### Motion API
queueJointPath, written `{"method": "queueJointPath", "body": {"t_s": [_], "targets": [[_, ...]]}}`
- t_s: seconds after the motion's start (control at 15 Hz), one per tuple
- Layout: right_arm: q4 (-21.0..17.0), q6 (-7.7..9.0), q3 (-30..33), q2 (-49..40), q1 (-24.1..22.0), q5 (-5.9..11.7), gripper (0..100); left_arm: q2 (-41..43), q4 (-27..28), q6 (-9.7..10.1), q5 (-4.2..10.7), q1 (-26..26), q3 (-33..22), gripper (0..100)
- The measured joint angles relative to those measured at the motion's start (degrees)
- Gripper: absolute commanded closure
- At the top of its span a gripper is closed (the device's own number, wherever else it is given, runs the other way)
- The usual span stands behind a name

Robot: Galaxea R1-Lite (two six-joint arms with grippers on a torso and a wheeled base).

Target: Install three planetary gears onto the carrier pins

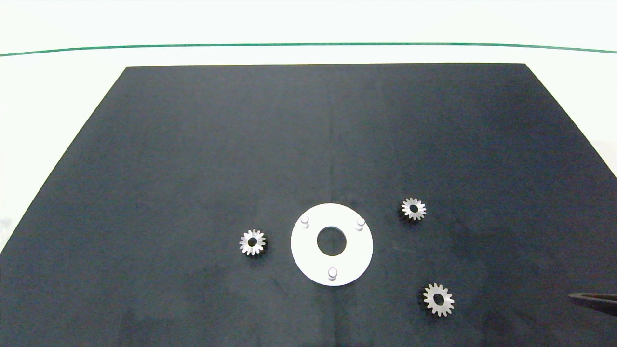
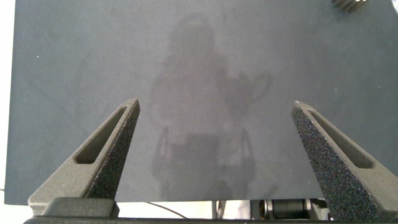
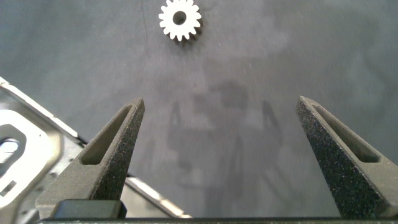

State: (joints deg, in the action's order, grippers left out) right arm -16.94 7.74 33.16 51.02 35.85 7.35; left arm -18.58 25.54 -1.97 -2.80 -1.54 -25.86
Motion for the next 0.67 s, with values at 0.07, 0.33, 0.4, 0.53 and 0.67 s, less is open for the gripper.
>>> {"method": "queueJointPath", "body": {"t_s": [0.07,0.33,0.4,0.53,0.67], "targets": [[0.5,-0.11,0.4,2.3,1.5,1.6,0,-0.1,0.0,-0.04,0.02,-0.1,-0.1,0],[2.9,-0.3,2.0,11.8,4.0,3.12,0,-0.2,0.0,-0.13,0.0,-0.2,-0.5,0],[3.2,-0.33,2.7,14.0,4.6,3.15,0,-0.2,0.1,-0.15,0.0,-0.2,-0.5,0],[3.9,-0.44,4.5,18.6,5.7,3.15,0,-0.2,0.1,-0.15,0.0,-0.6,-0.7,0],[5.2,-1.22,6.2,22.8,6.8,3.17,0,-0.2,0.1,-0.13,0.02,-0.7,-1.0,0]]}}
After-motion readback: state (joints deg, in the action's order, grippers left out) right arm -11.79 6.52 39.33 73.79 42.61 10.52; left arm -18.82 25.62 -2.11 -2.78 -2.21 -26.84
